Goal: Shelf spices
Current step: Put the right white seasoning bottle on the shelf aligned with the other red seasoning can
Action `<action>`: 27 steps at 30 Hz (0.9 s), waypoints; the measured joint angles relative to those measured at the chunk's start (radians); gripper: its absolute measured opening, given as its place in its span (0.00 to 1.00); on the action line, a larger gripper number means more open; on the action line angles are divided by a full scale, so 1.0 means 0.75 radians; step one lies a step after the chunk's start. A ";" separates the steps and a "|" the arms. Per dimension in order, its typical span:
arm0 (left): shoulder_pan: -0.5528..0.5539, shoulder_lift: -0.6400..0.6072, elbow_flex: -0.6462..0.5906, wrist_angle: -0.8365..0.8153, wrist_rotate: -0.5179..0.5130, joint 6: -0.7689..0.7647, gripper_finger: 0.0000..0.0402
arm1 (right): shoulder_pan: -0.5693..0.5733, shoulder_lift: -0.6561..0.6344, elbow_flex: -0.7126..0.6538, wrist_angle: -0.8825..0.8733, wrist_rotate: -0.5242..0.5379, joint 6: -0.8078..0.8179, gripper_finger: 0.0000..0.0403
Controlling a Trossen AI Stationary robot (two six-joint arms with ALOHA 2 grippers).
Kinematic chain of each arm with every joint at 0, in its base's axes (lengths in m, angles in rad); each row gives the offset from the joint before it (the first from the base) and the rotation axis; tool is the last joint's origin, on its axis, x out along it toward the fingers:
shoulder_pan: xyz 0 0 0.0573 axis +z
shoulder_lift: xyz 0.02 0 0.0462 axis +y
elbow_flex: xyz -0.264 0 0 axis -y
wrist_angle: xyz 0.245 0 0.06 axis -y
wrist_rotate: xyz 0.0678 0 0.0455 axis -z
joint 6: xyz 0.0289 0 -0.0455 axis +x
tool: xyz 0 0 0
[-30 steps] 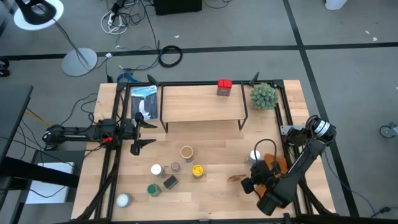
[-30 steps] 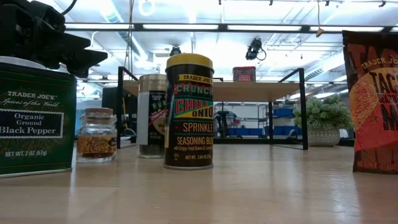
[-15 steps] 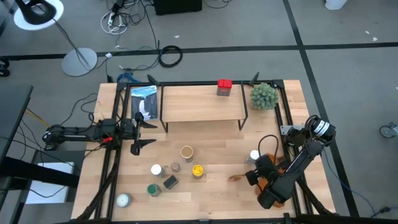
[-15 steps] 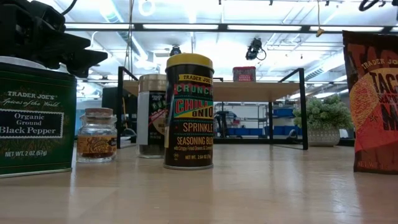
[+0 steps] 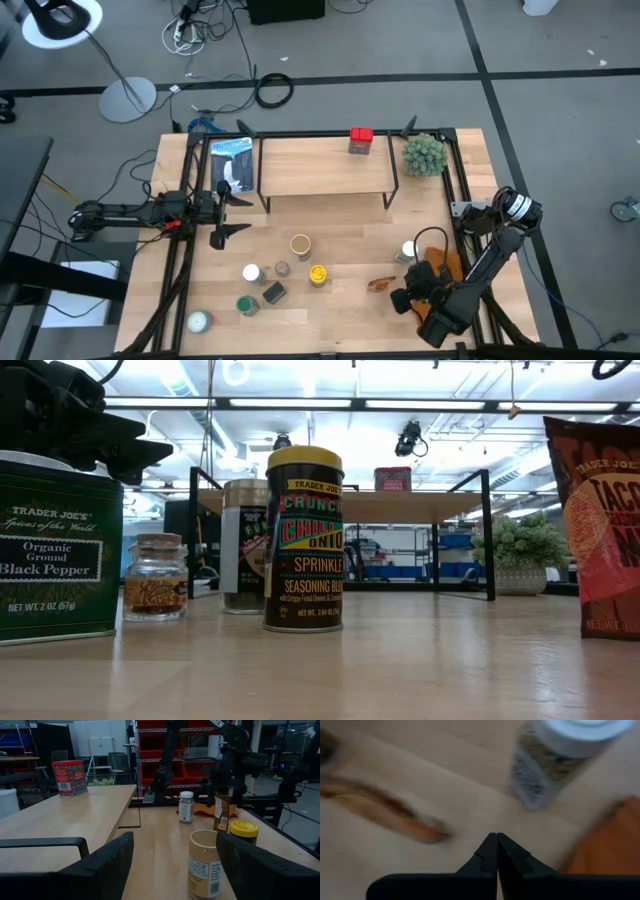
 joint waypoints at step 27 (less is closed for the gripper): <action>0.000 0.000 0.000 0.000 0.000 0.000 0.72 | -0.057 0.000 -0.174 -0.349 -0.034 0.066 0.00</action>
